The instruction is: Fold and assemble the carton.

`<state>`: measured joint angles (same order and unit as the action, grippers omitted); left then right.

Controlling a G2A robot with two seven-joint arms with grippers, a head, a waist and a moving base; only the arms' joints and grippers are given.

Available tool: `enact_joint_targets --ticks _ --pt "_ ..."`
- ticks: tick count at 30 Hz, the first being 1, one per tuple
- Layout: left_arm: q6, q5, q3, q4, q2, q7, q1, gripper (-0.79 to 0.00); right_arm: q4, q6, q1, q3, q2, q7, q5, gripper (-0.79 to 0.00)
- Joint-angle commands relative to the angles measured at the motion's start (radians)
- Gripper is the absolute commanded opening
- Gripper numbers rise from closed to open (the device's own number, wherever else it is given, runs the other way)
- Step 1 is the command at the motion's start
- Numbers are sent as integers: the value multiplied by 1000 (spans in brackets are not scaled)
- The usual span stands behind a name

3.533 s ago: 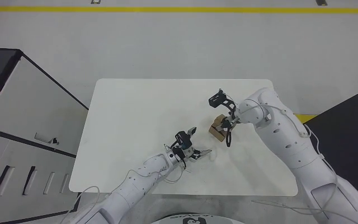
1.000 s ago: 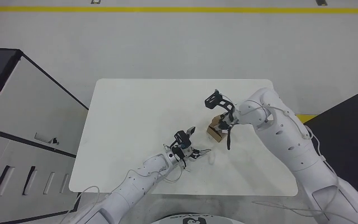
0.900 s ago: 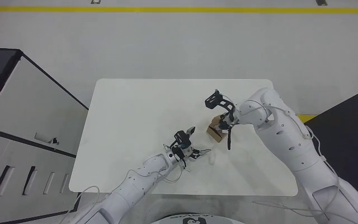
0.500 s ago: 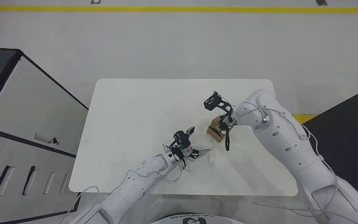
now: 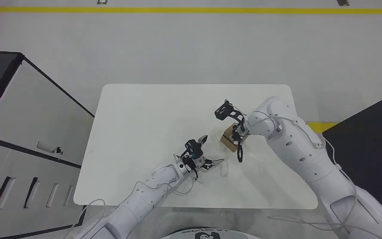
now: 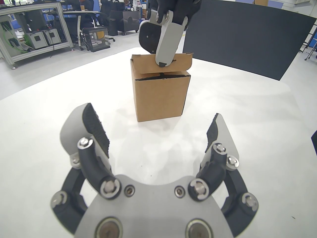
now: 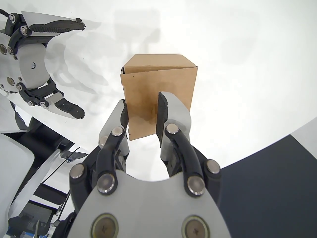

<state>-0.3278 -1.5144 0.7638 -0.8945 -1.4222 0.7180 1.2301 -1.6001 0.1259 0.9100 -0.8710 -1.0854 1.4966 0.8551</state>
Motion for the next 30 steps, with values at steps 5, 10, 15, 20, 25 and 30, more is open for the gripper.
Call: enact_joint_targets --ticks 5,10,15,20,25,30 --pt "-2 -2 -1 -2 0 2 1 0 0 -2 -4 9 -2 -1 9 -570" --pt "-3 -2 -2 -5 0 -1 2 0 -8 -6 -3 11 -2 5 19 -434" --pt "-1 -3 -3 -7 0 -1 3 0 -13 -6 -1 17 -3 6 26 -422" --pt "0 -3 -3 -9 0 -2 3 0 -12 -7 -4 24 -5 5 34 -428" --pt "0 -1 -2 -10 1 0 5 0 -13 -6 -6 31 -7 6 46 -456" --pt "2 -2 -2 -10 1 1 5 0 -14 -11 -8 36 -9 5 61 -570"
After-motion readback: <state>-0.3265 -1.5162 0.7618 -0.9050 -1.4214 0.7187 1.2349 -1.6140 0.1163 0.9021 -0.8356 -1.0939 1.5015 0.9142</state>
